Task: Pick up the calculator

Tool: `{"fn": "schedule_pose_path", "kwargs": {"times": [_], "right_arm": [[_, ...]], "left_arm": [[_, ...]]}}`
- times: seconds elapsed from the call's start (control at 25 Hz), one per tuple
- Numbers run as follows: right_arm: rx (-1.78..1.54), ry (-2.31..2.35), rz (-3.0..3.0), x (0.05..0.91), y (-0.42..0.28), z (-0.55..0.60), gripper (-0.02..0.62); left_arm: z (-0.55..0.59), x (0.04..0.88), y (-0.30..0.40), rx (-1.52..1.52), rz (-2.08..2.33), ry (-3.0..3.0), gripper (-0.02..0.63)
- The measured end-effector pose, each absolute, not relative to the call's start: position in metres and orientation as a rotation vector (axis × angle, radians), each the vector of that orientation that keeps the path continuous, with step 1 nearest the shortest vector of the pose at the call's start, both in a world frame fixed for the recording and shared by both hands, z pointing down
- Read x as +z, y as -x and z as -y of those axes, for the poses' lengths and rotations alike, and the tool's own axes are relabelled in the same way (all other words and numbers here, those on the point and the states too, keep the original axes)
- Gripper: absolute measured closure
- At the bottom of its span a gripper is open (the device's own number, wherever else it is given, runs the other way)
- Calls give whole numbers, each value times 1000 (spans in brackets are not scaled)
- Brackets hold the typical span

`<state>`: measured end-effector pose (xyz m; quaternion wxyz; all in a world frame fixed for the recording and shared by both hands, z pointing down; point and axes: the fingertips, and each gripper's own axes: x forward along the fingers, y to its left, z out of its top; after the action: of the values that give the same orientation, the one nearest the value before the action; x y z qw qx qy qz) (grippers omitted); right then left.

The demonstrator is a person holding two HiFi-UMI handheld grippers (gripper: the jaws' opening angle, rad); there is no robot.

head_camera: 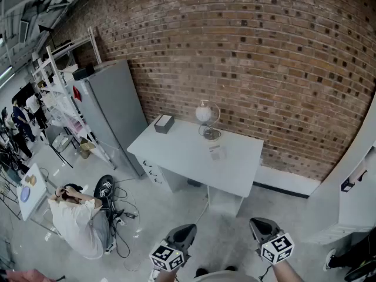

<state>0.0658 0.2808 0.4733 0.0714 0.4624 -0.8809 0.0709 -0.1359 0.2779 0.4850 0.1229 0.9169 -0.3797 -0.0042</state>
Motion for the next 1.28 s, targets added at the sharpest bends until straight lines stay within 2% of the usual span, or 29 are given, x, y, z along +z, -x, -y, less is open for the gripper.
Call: {"fn": "schedule_pose_path", "kwargs": {"times": [0.96,1.28], "right_arm": [[238,-1369,2678,476,-73,-287,583],[252,-1362,2670,482,-86,-294,583]], "left_arm": [[-280,486,118,-10,1094,-2672,592],[-288,487,106,-18,1087,-2655,543]]}}
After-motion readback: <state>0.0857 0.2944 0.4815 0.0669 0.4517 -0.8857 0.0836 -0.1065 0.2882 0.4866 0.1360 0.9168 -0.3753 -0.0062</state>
